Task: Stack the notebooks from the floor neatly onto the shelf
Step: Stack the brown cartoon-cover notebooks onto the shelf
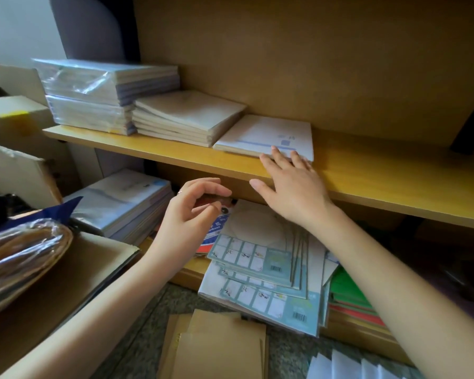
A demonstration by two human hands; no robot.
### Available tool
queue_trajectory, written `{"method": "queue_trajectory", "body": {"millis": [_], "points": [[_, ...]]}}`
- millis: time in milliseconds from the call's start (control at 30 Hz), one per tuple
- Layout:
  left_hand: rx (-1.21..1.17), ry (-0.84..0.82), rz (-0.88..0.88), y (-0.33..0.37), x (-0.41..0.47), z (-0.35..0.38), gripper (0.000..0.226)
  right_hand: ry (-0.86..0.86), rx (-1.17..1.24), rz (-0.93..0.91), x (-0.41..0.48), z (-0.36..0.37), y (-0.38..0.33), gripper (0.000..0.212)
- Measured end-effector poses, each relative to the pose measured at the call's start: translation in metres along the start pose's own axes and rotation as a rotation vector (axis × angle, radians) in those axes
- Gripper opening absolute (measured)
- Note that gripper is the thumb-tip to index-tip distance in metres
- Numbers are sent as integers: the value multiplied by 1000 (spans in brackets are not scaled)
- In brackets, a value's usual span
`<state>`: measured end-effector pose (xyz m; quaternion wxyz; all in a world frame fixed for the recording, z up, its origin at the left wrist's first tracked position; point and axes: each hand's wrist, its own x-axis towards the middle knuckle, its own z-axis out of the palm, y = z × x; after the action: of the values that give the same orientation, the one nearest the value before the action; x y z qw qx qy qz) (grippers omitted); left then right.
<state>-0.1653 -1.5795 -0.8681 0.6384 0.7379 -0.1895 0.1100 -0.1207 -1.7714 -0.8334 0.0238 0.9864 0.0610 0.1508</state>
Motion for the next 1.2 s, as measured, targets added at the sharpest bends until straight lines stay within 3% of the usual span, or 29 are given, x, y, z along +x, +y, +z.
{"method": "queue_trajectory", "body": {"millis": [200, 300, 367, 467, 567, 667, 833, 1033, 1200], "points": [[128, -47, 77, -17, -14, -1, 37, 430, 261, -316, -39, 26, -12, 31], [256, -174, 100, -32, -35, -2, 29, 438, 363, -448, -83, 55, -25, 22], [542, -337, 100, -46, -53, -8, 22, 315, 467, -414, -119, 83, -32, 17], [960, -655, -36, -79, -83, -19, 17, -83, 649, -107, -170, 133, -36, 14], [943, -835, -289, -113, -120, -29, 23, -441, 758, 243, -212, 174, -34, 17], [852, -955, -395, -133, -156, -34, 30, -696, 912, 571, -238, 186, -36, 17], [878, -856, -529, -164, -196, -31, 50, -851, 935, 632, -260, 194, -43, 27], [664, -431, -858, -172, -215, -6, 56, -798, 1098, 827, -269, 196, -55, 45], [433, -206, -954, -158, -228, 12, 63, -793, 1149, 861, -276, 196, -59, 49]]}}
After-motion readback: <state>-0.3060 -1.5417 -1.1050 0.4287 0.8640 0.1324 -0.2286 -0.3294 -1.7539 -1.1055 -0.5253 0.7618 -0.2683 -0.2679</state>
